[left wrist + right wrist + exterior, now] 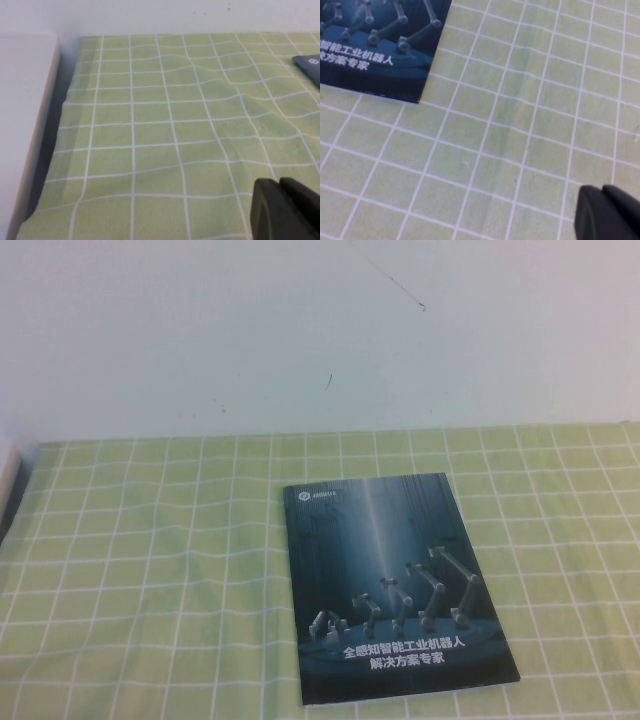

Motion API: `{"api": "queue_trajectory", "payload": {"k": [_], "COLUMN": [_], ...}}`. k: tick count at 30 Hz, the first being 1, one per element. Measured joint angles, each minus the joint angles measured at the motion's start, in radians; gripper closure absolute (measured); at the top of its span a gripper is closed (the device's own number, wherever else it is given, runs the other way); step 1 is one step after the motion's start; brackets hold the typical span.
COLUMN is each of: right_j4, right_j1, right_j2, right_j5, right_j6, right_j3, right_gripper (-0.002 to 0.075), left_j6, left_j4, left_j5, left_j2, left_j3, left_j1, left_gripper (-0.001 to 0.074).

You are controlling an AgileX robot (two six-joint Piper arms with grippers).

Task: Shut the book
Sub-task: 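Close the open booklet and leave it lying on the table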

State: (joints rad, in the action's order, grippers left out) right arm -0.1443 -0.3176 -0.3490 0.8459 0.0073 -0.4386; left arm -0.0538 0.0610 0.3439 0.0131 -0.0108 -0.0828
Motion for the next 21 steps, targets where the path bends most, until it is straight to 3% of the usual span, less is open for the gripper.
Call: {"api": "queue_trajectory", "payload": {"k": [21], "right_j4": [0.002], "right_j1": [0.0], "right_j2": [0.0], "right_j5": [0.0], "right_j6": [0.0], "right_j3": [0.0], "right_gripper": [0.0729], "left_j6": [-0.005], "left_j4": [-0.013], "left_j5": [0.0], "left_j2": [0.0], "left_j3": [0.0], "left_j1": [-0.021], "left_gripper": [0.0738]}}
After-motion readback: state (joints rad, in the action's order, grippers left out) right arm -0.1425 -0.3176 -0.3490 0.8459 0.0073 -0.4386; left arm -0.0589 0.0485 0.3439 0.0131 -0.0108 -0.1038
